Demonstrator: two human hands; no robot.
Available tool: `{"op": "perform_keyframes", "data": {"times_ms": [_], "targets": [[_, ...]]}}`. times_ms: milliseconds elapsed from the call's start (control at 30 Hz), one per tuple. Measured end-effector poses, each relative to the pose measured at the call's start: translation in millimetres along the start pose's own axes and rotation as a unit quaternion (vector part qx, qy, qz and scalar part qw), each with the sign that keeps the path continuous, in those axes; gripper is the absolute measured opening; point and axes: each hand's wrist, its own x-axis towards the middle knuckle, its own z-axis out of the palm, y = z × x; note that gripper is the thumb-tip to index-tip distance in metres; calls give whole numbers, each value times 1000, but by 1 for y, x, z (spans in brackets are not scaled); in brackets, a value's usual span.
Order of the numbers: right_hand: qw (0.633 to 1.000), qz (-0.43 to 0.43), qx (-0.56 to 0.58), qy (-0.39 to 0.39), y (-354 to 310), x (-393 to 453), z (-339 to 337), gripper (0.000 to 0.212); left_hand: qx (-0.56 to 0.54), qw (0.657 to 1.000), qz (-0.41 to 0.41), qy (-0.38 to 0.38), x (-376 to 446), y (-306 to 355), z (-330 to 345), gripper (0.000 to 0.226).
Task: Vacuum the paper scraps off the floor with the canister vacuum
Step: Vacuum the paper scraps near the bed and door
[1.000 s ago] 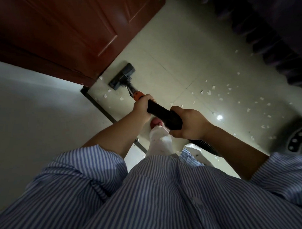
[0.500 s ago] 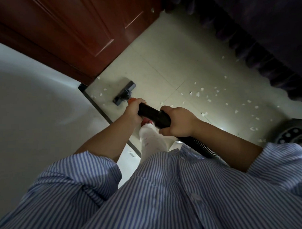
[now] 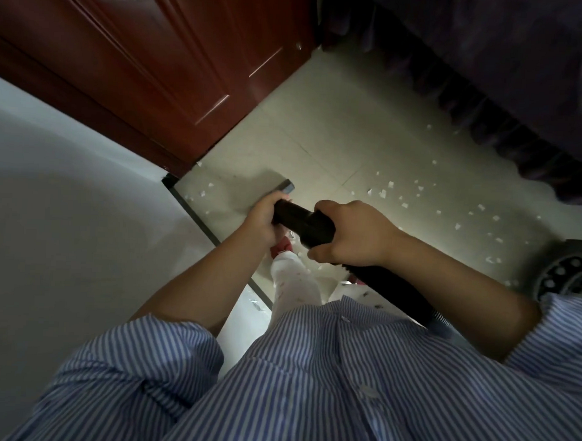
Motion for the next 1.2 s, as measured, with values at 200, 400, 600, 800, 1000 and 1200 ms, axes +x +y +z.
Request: {"op": "perform_keyframes", "data": {"times_ms": [200, 400, 600, 800, 1000, 1200], "targets": [[1000, -30, -6, 0, -15, 28, 14, 52, -18, 999, 31, 6, 11, 22, -29, 12], [998, -28, 53, 8, -20, 75, 38, 52, 0, 997, 34, 69, 29, 63, -53, 22], [998, -42, 55, -6, -49, 147, 36, 49, -18, 995, 38, 87, 60, 121, -87, 30], [998, -51, 18, -31, -83, 215, 28, 52, -45, 994, 28, 95, 89, 174, -118, 32], [998, -48, 11, -39, -85, 252, 29, 53, -79, 992, 5, 103, 120, 192, -135, 27], [998, -27, 15, -57, -82, 266, 36, 50, -79, 990, -38, 109, 140, 190, -141, 28]]}}
